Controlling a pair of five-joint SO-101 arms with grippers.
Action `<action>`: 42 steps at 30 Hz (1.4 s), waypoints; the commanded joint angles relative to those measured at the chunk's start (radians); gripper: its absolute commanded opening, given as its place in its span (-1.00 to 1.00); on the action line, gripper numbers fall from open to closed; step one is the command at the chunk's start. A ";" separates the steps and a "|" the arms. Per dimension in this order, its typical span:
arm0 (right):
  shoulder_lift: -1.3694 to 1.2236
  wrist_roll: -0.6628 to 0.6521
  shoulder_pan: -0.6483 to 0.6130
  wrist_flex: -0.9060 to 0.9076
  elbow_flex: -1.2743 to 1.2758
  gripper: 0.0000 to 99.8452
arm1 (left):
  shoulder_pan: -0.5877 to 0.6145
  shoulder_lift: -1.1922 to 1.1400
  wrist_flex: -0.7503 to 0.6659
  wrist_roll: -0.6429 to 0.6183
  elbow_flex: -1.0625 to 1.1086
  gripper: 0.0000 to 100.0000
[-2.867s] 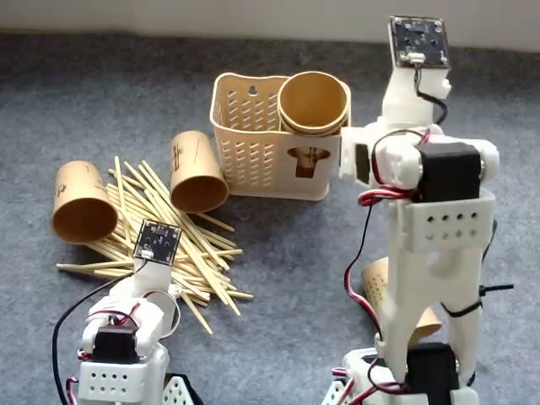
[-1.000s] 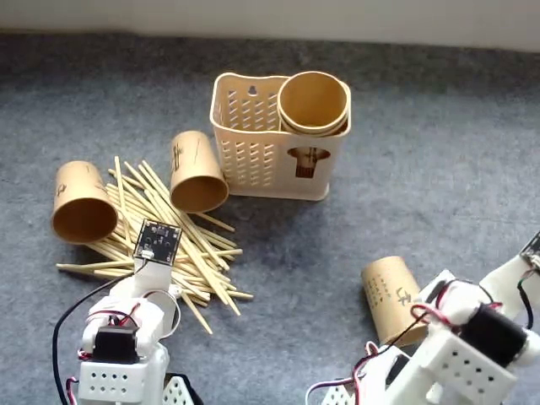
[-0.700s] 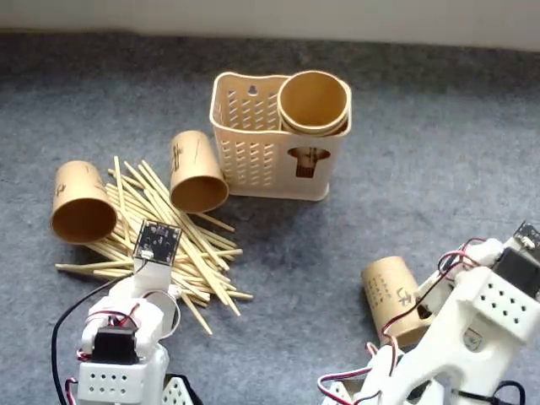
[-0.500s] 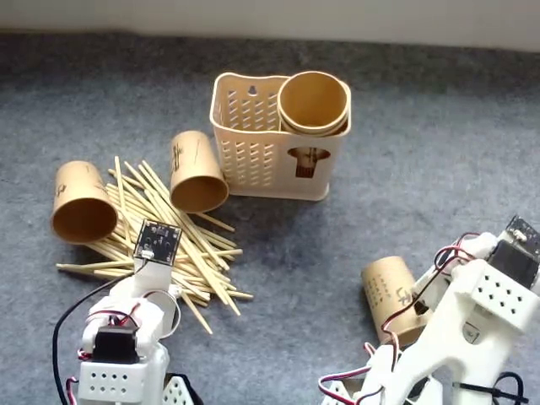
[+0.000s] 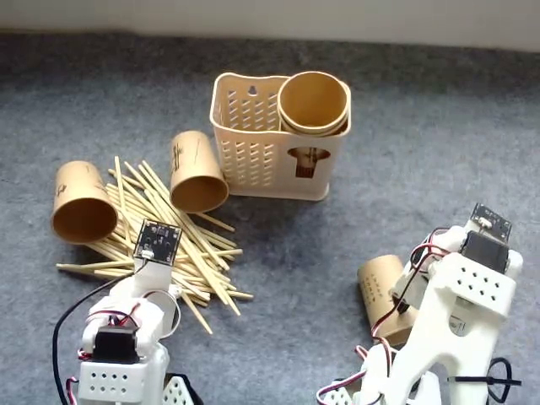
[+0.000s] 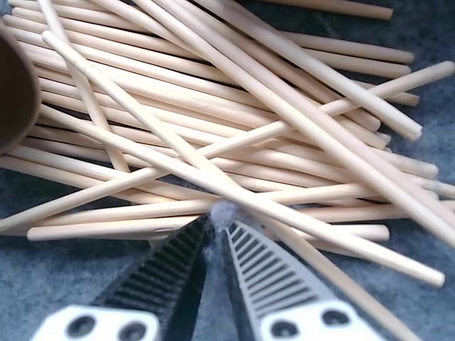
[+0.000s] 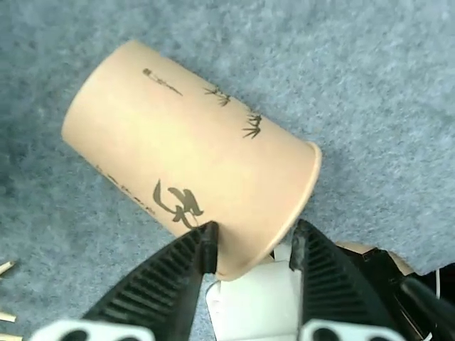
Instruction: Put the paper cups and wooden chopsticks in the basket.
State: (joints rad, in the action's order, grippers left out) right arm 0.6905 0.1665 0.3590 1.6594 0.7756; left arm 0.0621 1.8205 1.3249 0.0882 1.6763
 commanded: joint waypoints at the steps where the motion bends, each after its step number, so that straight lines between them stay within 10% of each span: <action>1: -0.002 0.003 -0.007 -0.015 0.001 -0.66 | -0.015 0.015 0.003 0.008 0.019 -0.97; 42: 0.108 -0.063 -0.013 -0.019 -0.064 -0.99 | -0.015 0.015 0.003 0.008 0.019 -0.97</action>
State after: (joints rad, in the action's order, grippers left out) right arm 0.7058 0.1097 0.3575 1.6533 0.7465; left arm 0.0621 1.8205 1.3249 0.0882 1.6763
